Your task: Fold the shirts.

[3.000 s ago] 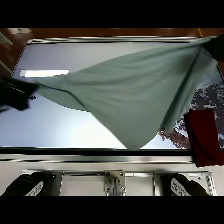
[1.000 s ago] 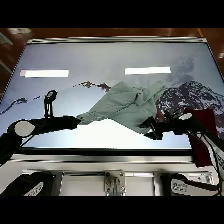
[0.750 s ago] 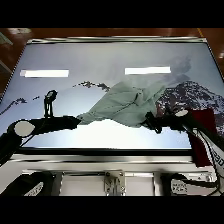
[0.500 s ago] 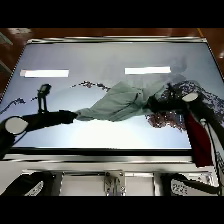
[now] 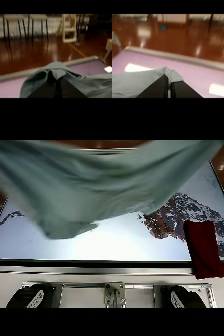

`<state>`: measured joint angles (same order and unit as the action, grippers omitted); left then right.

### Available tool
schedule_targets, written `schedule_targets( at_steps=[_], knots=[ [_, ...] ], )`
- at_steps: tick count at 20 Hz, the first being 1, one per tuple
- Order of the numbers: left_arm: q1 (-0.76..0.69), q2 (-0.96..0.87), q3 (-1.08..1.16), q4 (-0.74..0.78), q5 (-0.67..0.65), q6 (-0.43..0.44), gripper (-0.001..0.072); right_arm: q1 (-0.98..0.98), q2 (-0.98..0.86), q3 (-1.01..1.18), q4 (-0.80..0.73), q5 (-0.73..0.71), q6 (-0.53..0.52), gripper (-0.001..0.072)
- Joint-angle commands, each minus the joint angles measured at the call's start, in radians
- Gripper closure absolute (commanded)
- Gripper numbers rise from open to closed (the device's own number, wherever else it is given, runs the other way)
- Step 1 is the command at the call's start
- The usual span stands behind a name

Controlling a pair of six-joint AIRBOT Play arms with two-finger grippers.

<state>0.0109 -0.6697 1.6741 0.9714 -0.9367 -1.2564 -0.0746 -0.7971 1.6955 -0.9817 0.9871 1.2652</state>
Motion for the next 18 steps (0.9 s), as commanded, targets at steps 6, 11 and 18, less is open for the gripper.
schedule_targets(
  at_steps=[6,11,18],
  knots=[
    [0.022,0.074,0.283,0.289,-0.171,-0.13,0.0669,0.001,0.222,0.112,-0.394,0.193,0.191,0.0639],
    [0.022,0.034,0.086,0.344,-0.258,-0.114,0.0669,0.001,0.031,0.112,-0.415,0.411,0.218,0.0639],
    [0.022,-0.15,-0.439,0.388,-0.085,-0.108,0.0668,0.001,-0.46,0.112,-0.457,0.468,0.285,0.0639]
  ],
)
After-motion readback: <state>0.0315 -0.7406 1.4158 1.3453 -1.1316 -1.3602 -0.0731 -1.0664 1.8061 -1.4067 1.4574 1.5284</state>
